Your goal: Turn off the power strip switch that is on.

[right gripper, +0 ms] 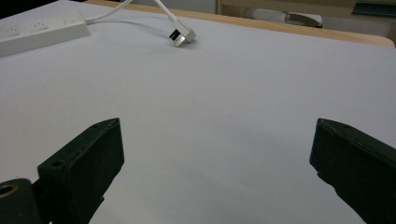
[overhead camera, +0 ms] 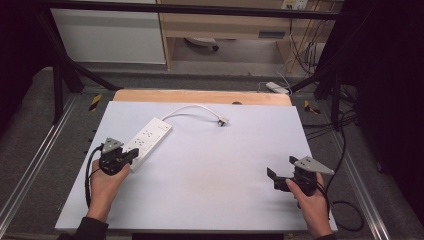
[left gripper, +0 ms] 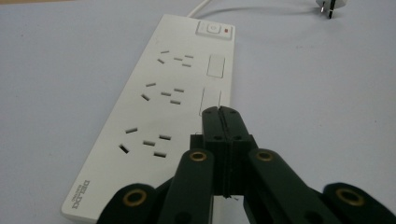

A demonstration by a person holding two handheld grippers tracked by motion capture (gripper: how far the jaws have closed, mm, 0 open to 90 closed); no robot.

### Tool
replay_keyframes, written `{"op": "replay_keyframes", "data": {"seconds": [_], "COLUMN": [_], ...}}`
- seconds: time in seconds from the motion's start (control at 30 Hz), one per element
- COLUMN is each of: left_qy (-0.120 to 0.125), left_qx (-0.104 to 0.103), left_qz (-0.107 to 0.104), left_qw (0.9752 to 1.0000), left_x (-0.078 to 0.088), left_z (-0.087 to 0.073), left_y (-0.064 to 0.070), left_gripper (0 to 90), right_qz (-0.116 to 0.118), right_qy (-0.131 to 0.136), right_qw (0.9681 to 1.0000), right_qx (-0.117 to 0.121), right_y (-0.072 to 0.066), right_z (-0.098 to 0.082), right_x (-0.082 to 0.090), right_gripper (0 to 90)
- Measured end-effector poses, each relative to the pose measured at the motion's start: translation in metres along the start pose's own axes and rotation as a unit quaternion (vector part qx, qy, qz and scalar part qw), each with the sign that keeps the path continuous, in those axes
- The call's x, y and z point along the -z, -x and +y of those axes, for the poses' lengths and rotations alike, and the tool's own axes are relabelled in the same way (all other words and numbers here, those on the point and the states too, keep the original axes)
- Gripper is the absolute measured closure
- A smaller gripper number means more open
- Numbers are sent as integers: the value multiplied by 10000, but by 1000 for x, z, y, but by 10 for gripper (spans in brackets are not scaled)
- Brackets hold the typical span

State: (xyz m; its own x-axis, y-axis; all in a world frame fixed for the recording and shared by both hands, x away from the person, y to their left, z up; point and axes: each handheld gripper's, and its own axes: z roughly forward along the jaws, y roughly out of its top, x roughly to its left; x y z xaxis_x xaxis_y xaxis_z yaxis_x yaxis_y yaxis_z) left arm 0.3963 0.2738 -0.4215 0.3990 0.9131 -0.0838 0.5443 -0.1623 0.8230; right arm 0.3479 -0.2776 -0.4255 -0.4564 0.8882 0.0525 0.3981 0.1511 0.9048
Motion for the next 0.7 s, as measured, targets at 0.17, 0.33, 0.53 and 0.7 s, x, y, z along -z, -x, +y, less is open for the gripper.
{"op": "replay_keyframes", "data": {"seconds": [0.17, 0.33, 0.53, 0.7], "left_qy": [-60, -91, -121, -154], "left_qx": [-39, -28, -4, -20], "left_qz": [-9, 3, 22, 34], "left_qw": [10000, 10000, 9999, 9999], "left_x": [-1, -1, -2, -3], "left_z": [-1, -3, -4, -5], "left_y": [1, -1, -5, -6], "left_gripper": [900, 900, 900, 900], "right_qz": [0, -5, 1, -6], "right_qy": [-11, -2, -2, -1], "right_qw": [10000, 10000, 10000, 10000], "right_qx": [5, 5, 0, 3], "right_y": [0, 0, 0, 0], "right_z": [0, 0, 0, 0], "right_x": [0, 1, 0, 0], "right_gripper": [35, 35, 35, 35]}}
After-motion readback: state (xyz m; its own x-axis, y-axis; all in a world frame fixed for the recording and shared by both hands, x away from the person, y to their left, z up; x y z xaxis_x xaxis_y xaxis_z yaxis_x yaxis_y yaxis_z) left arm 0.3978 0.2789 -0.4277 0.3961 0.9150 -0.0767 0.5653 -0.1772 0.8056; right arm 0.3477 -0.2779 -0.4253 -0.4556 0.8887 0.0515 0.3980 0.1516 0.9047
